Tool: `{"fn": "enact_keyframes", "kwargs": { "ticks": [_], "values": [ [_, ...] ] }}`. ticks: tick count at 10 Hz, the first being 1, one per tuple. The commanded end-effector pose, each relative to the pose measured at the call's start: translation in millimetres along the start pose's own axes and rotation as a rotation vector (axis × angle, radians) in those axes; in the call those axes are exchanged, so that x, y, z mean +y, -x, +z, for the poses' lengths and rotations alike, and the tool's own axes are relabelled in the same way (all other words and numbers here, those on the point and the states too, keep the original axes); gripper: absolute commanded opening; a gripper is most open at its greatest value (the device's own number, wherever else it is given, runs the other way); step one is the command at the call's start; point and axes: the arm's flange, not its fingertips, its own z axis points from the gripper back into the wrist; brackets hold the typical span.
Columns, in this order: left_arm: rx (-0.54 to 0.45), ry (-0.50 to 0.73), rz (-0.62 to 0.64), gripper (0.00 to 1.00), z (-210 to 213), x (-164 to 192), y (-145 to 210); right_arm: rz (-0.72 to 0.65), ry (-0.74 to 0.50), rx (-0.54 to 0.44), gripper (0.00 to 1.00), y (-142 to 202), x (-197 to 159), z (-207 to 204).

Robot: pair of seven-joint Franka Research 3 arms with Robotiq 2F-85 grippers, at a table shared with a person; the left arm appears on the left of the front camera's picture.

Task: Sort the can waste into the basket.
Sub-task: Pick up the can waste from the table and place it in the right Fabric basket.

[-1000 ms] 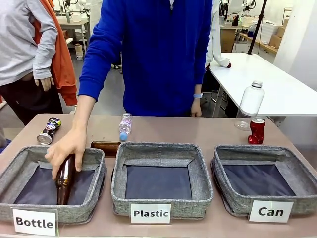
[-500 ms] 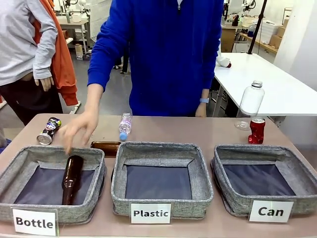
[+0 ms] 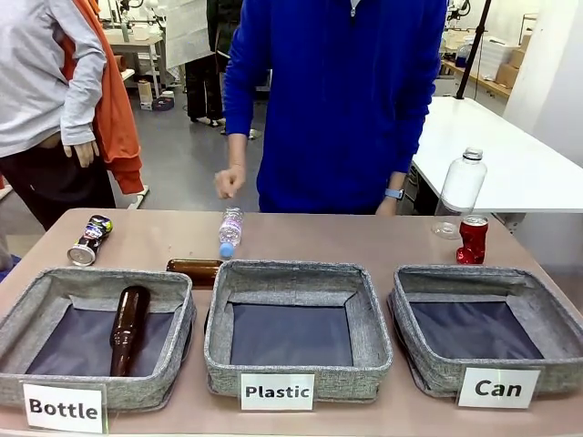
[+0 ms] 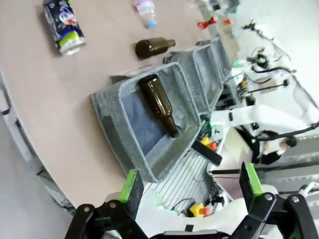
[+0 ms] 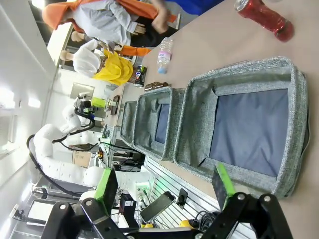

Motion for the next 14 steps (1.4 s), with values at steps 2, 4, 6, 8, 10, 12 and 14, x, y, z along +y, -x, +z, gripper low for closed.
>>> {"fn": "enact_keyframes", "kwargs": {
  "ticks": [2, 4, 6, 8, 10, 12, 14],
  "values": [
    [0.179, -0.276, -0.008, 1.00, -85.6, -47.6, -58.4, 0.025, -0.023, -0.017, 1.00, -2.3, 0.1, 1.4],
    [0.169, -0.508, 0.043, 1.00, -138.6, -61.3, -107.8, 0.025, -0.023, -0.017, 1.00, -2.3, 0.1, 1.4],
    [0.205, -0.696, 0.087, 1.00, -183.9, -61.0, -158.8, 0.025, -0.023, -0.017, 1.00, -2.3, 0.1, 1.4],
    [0.137, -0.897, 0.157, 1.00, -226.8, -43.6, -194.7, 0.025, -0.023, -0.017, 1.00, -2.3, 0.1, 1.4],
    [0.007, -1.001, 0.241, 1.00, -245.3, -11.5, -217.3, 0.025, -0.023, -0.017, 1.00, -2.3, 0.1, 1.4],
    [-0.072, -1.068, 0.257, 1.00, -254.6, 18.5, -231.8, 0.025, -0.023, -0.017, 1.00, -2.3, 0.1, 1.4],
    [-0.024, -1.100, 0.237, 1.00, -261.6, 37.8, -239.6, 0.025, -0.023, -0.017, 1.00, -2.3, 0.1, 1.4]
  ]
}}
